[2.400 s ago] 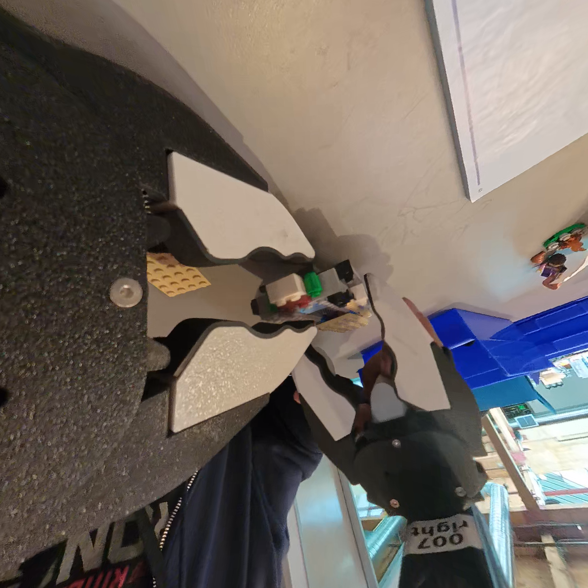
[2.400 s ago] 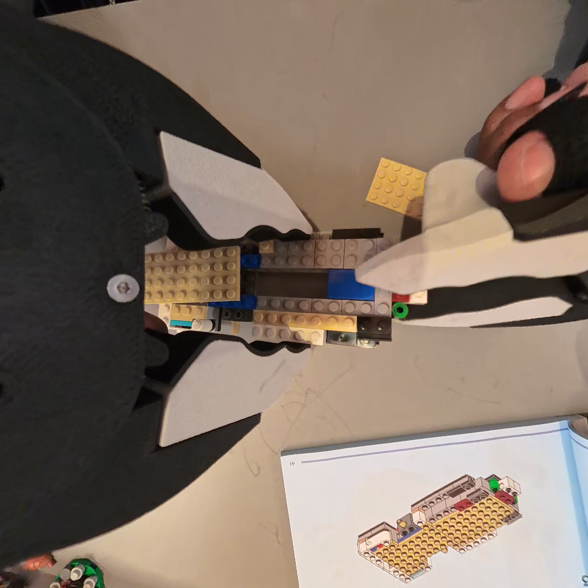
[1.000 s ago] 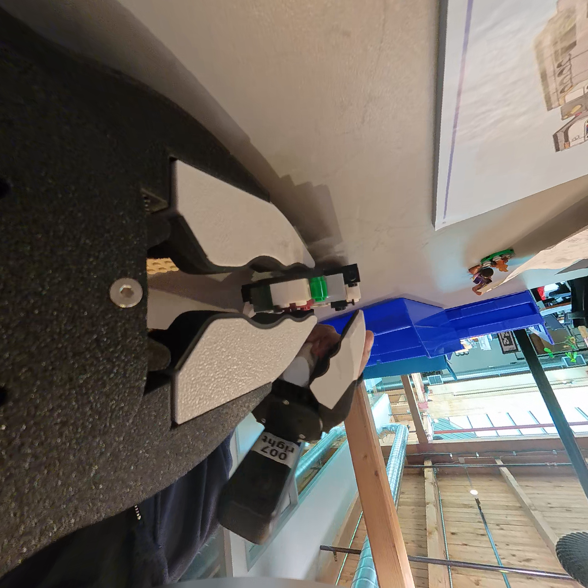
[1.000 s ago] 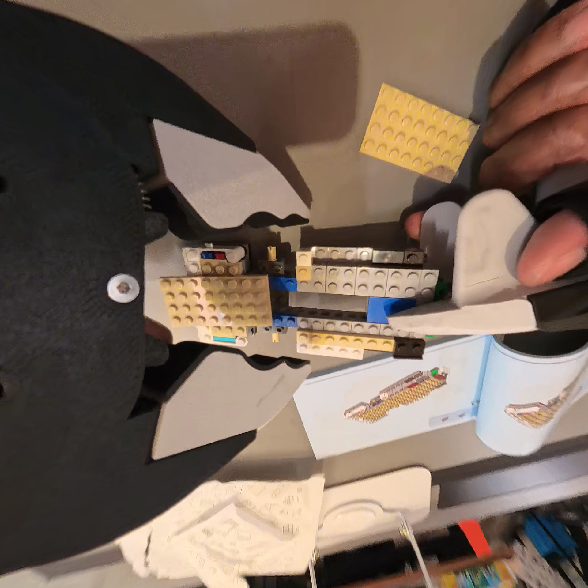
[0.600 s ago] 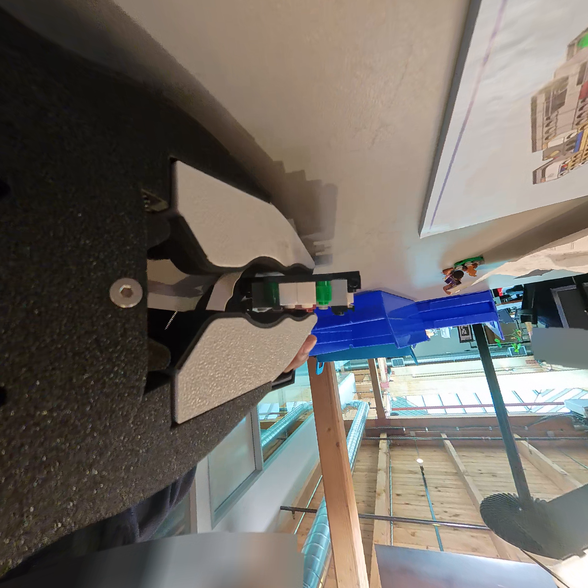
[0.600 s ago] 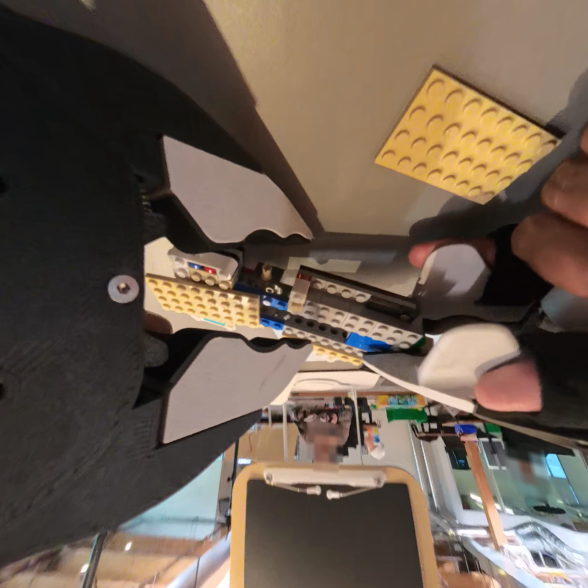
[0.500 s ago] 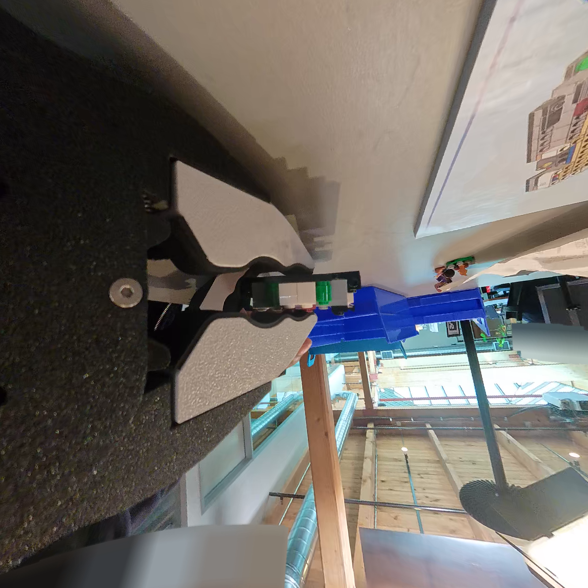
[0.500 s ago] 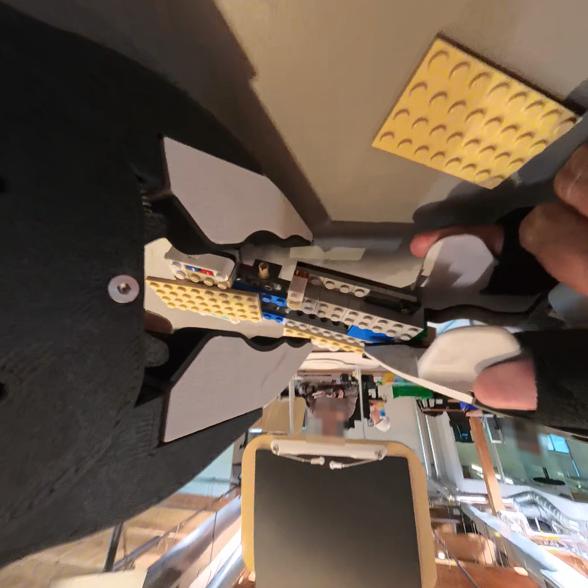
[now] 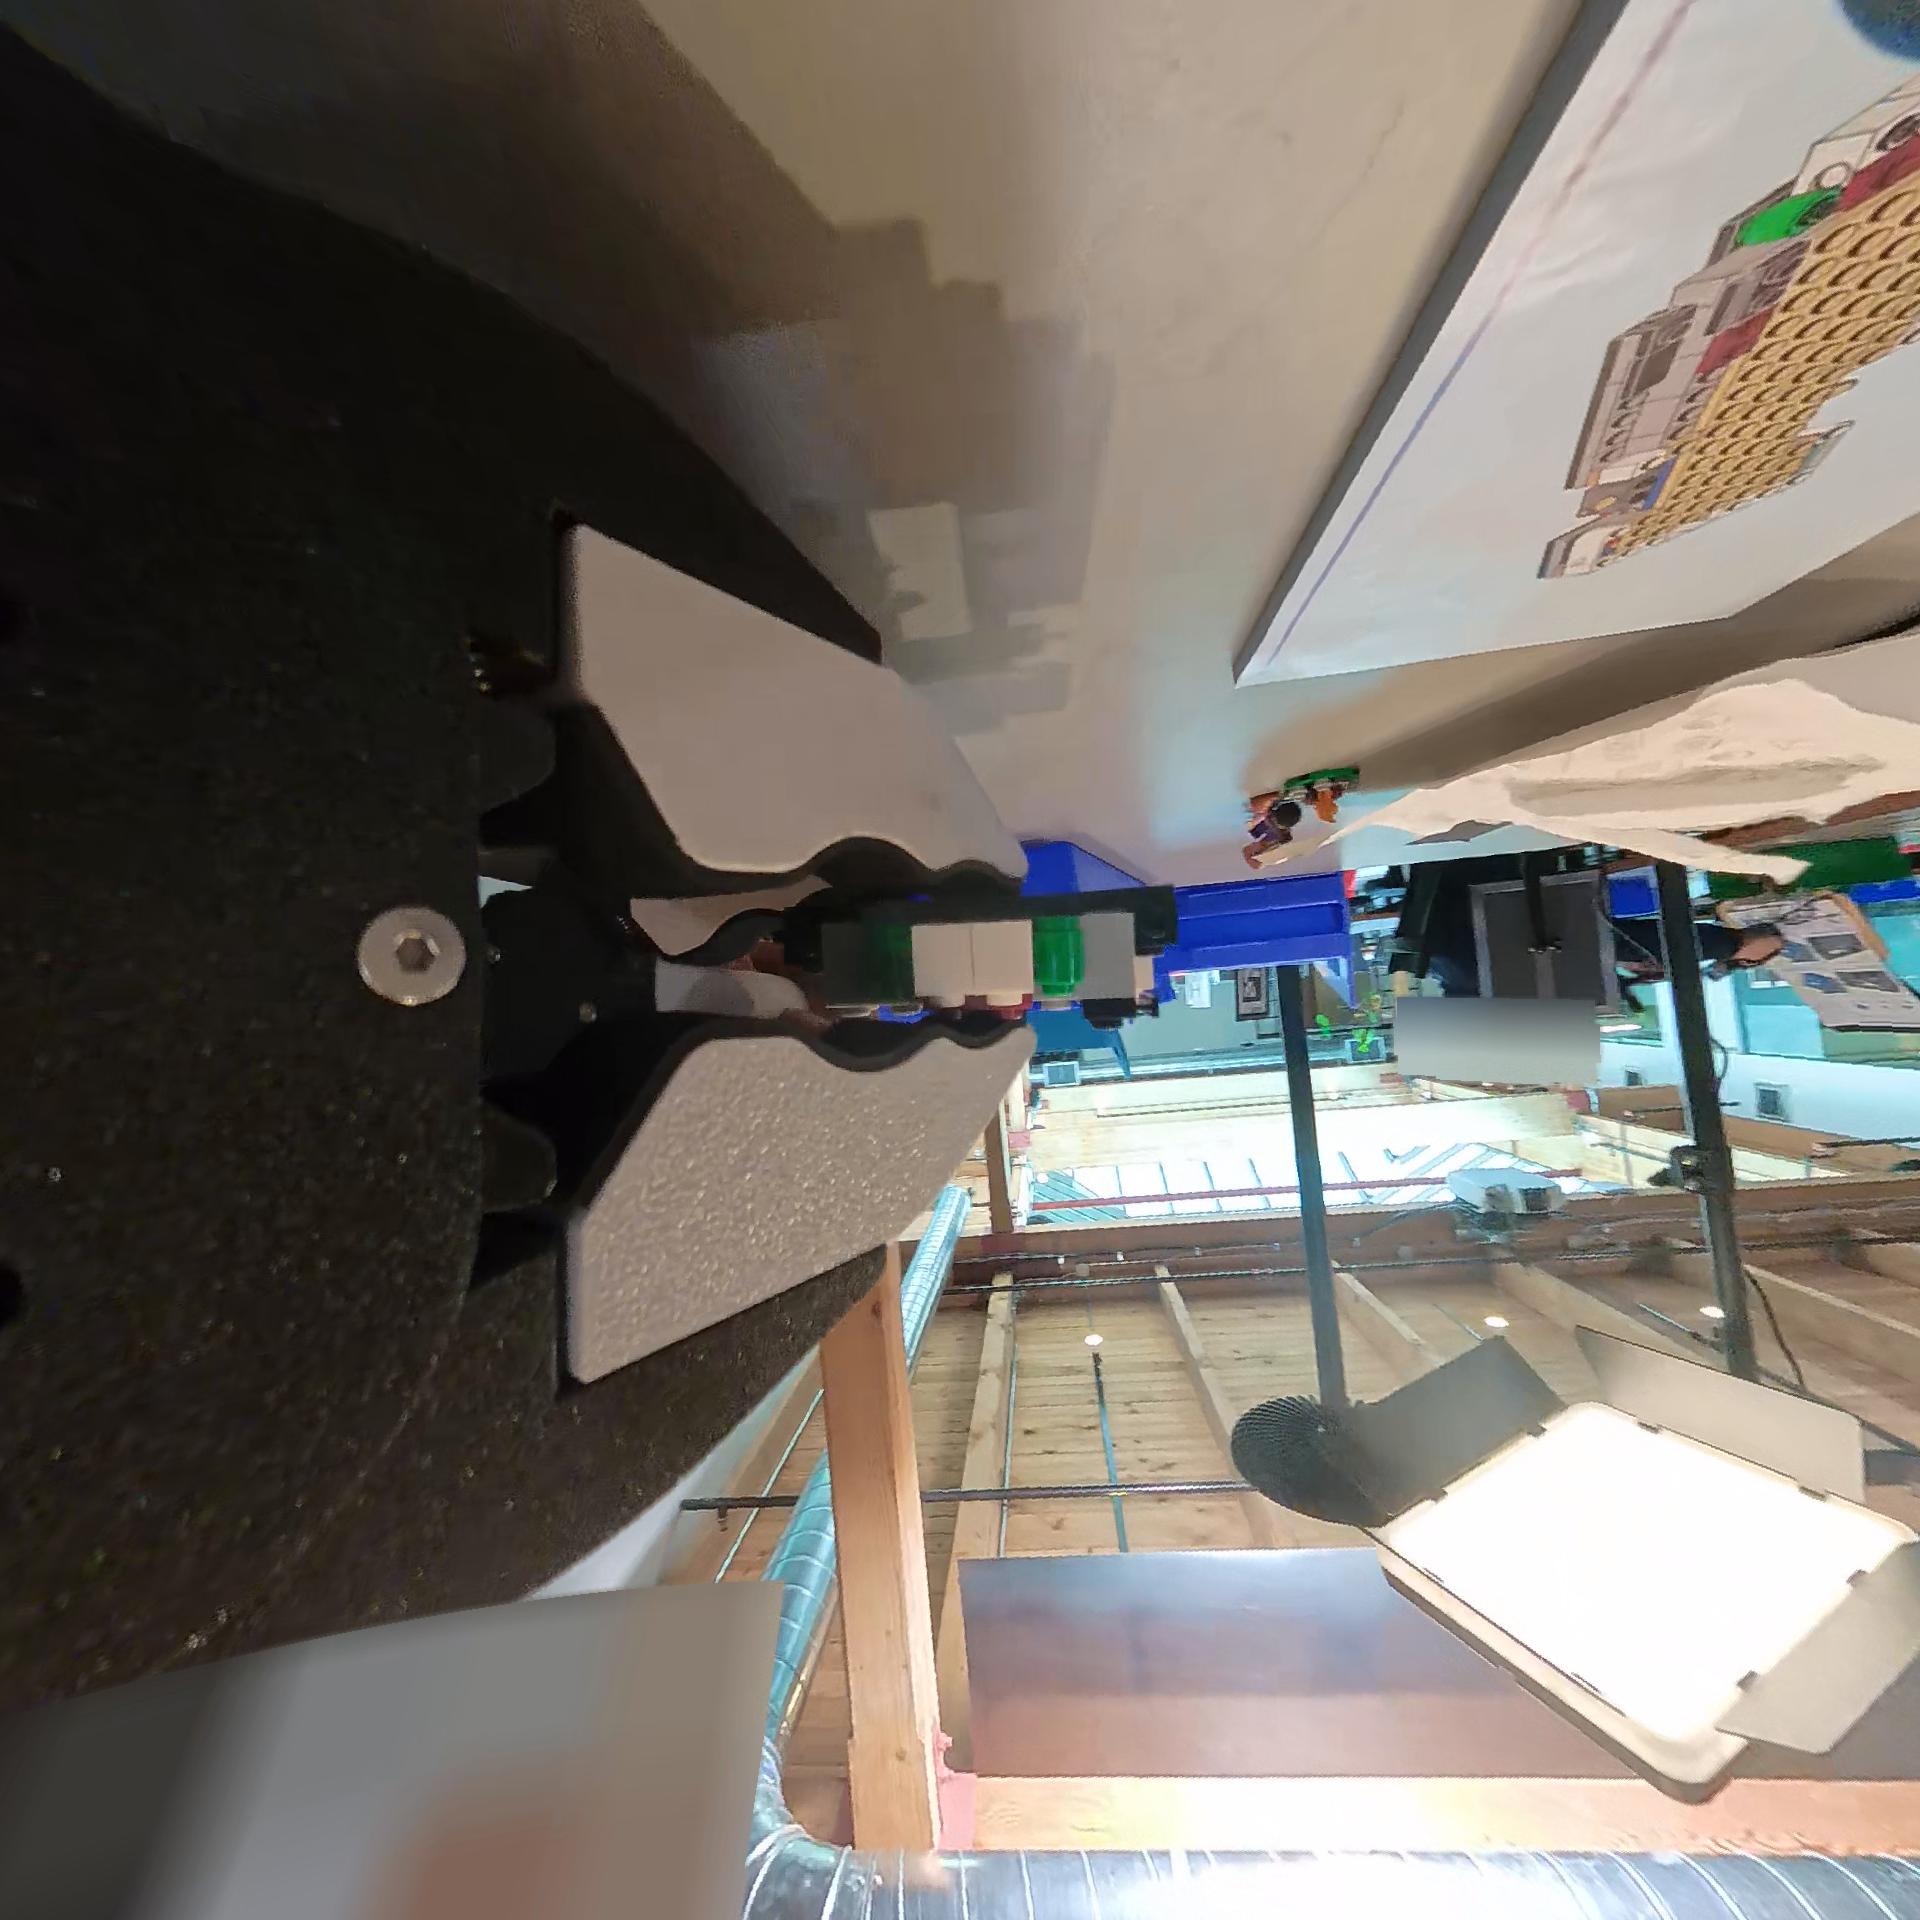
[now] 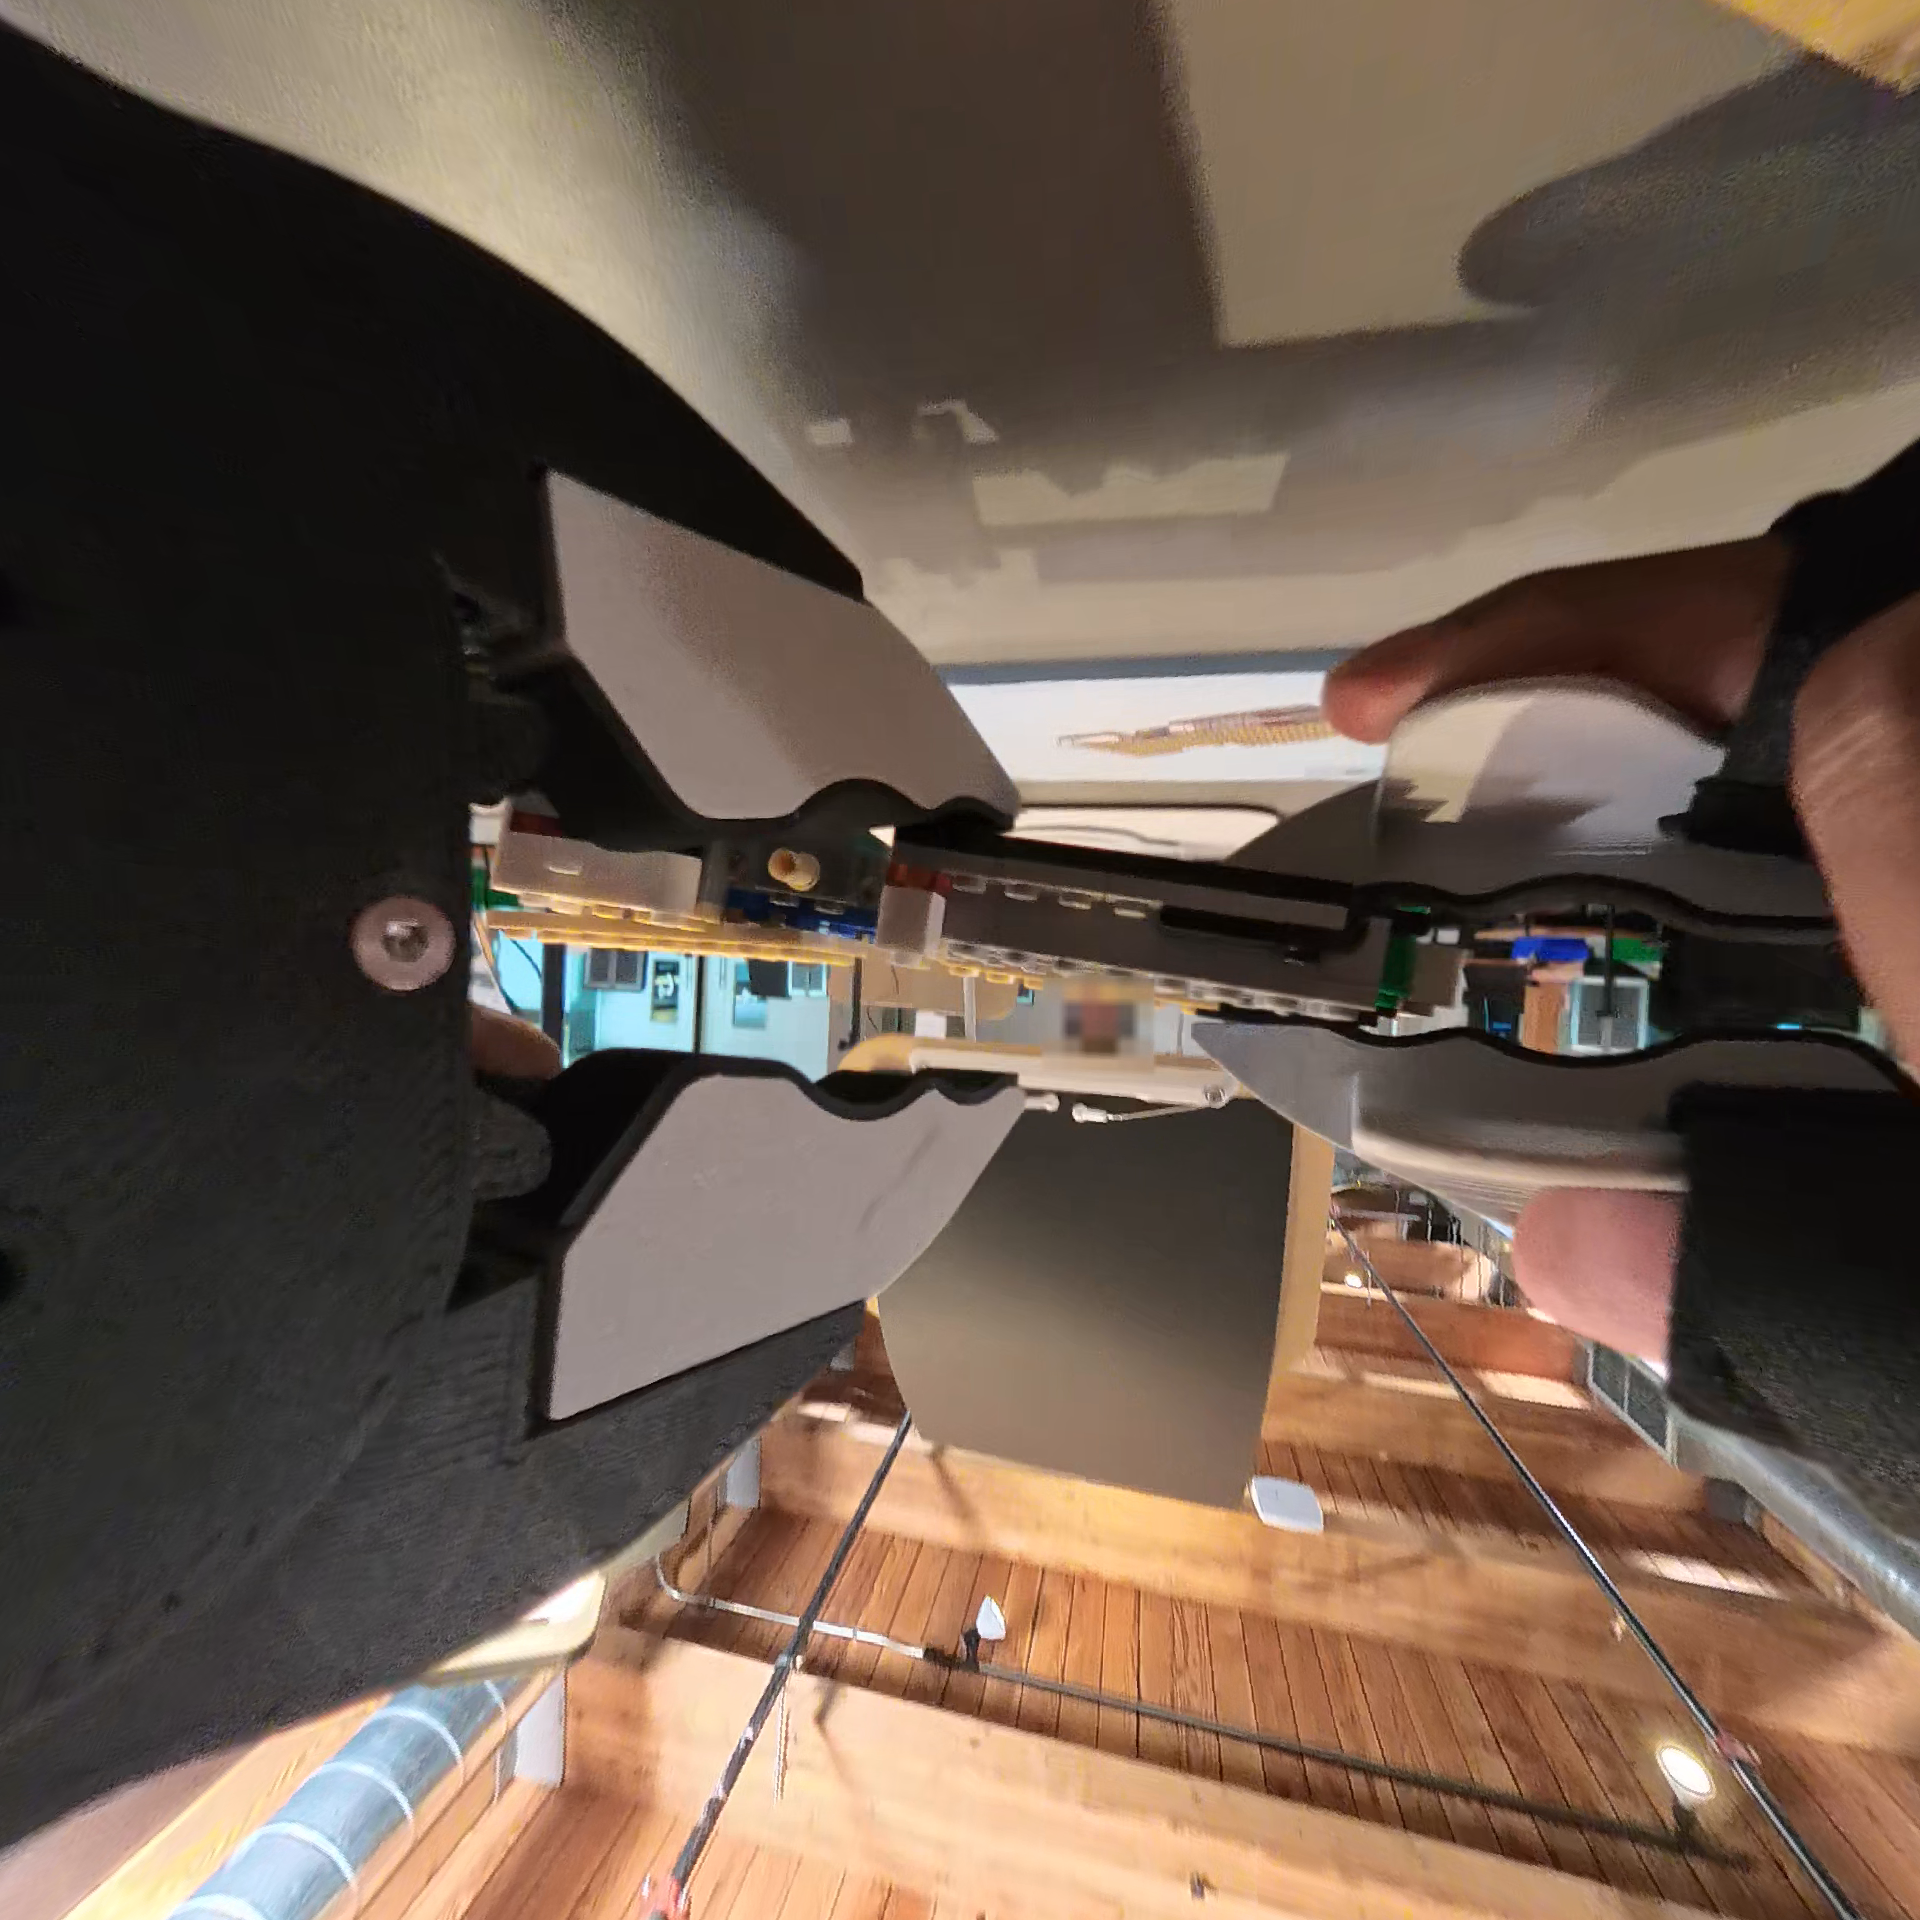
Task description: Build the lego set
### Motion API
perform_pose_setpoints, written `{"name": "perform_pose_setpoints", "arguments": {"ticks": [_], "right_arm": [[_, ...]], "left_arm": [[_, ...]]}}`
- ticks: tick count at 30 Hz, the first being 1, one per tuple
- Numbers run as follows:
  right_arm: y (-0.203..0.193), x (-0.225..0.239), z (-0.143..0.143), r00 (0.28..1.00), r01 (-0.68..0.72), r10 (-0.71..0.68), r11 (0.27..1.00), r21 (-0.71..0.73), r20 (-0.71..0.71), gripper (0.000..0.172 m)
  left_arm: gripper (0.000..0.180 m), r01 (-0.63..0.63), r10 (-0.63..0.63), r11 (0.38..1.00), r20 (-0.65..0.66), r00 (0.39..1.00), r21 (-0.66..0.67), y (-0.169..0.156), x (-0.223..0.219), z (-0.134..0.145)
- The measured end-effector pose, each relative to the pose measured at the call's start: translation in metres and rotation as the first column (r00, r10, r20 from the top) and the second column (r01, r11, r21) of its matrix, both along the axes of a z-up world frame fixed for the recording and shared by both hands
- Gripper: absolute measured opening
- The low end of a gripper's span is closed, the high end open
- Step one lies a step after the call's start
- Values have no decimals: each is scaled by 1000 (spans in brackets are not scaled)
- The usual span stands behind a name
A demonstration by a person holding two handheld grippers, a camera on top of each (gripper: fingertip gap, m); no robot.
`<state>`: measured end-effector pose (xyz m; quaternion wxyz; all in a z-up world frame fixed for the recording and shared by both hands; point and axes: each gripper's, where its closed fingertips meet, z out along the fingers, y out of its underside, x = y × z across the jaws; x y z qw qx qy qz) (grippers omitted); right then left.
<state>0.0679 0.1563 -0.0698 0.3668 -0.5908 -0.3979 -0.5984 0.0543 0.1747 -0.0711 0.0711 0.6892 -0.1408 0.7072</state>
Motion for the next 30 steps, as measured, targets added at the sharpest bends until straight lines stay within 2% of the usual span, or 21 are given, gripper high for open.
{"name": "perform_pose_setpoints", "arguments": {"ticks": [4,9,12,16,24,30], "right_arm": [[-1,-9,6,1000,-9,9,1000,21,9,49],[-3,-12,1,999,7,-5,999,40,-37,44],[-3,-5,8,998,24,-20,997,80,-51,39],[-5,-4,22,1000,2,1,991,137,-21,19],[-11,0,42,997,-60,50,983,173,62,20],[-13,8,59,992,-97,81,979,181,94,20]], "left_arm": [[19,-69,69,998,8,998,9,0,0,5],[19,-155,156,988,38,987,-12,-2,0,13],[19,-149,149,989,52,987,-15,-11,0,19],[20,-151,151,989,65,986,-12,-15,0,27],[22,-87,89,996,151,984,-19,-24,0,46],[39,-28,28,1000,222,975,-1,-31,-3,68]]}}
